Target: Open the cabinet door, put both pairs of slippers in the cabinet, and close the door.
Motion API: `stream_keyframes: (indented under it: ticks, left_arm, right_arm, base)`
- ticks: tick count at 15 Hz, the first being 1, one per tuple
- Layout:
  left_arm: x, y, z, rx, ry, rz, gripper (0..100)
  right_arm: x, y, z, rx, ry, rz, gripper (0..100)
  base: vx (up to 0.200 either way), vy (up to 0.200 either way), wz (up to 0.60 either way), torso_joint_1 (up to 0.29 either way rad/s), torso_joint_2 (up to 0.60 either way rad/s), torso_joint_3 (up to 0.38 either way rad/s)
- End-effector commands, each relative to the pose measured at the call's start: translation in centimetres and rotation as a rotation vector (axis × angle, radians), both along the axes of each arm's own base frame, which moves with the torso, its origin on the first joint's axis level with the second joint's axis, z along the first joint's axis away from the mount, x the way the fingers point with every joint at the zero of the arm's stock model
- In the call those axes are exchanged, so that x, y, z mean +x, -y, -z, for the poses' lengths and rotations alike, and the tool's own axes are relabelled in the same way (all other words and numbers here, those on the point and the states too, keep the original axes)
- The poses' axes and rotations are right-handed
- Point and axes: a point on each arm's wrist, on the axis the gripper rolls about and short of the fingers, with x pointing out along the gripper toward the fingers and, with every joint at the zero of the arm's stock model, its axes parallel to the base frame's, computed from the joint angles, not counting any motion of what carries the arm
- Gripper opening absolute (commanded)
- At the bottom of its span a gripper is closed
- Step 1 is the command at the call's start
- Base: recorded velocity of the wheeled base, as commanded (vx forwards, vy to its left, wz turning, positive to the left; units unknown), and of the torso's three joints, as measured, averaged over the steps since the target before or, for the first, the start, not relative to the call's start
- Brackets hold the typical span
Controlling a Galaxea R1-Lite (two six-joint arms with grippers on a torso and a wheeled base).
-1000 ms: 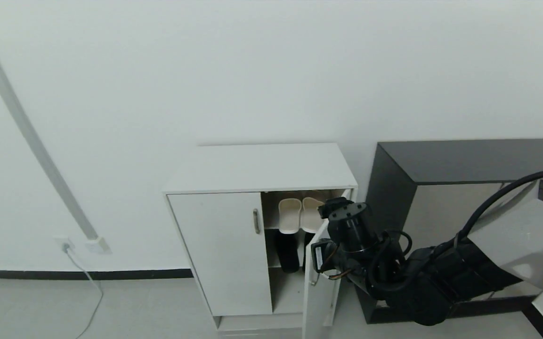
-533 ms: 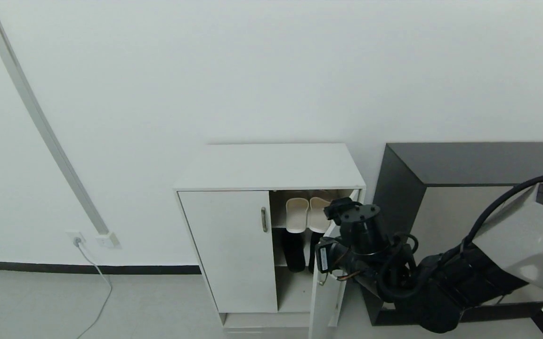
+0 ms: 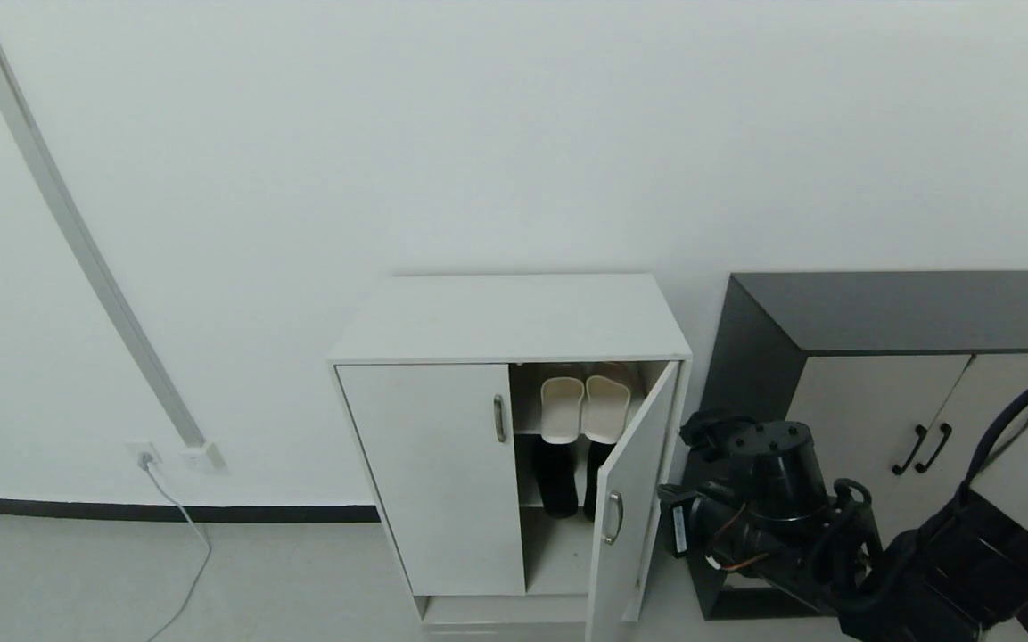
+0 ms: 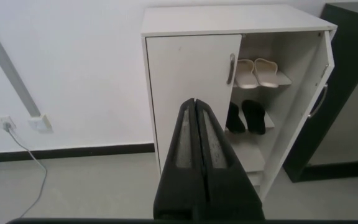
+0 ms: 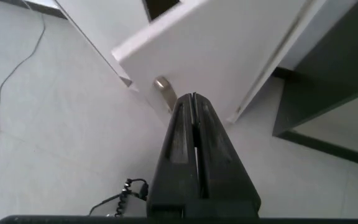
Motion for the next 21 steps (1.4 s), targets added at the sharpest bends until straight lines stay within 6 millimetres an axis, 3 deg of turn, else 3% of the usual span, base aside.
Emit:
stream_keyframes:
  ticks: [1,5,11,21]
  left_arm:
    - [0.0,0.0,0.0,-0.002,-0.002,0.0,0]
    - [0.0,0.0,0.0,-0.002,-0.002,0.0,0]
    - [0.0,0.0,0.0,-0.002,-0.002,0.0,0]
    - [0.0,0.0,0.0,-0.002,-0.002,0.0,0]
  right_arm:
    - [-0.2,0.6,0.6,-0.014,-0.022,0.012,0]
    - [0.1,0.6,1.0,-0.016,-0.019,0.015,0]
    - [2.8,-1.3,2.6,-0.005,-0.006,0.017,0]
    - [9.7,-3.1,4.1,0.022,0.093,0.065,0]
  base:
    - [0.2,0.0,0.0,-0.017,0.0,0.002]
    - [0.0,0.0,0.0,0.0,0.0,0.0]
    - [0.0,0.0,0.0,0.0,0.0,0.0]
    - [0.0,0.0,0.0,0.0,0.0,0.0]
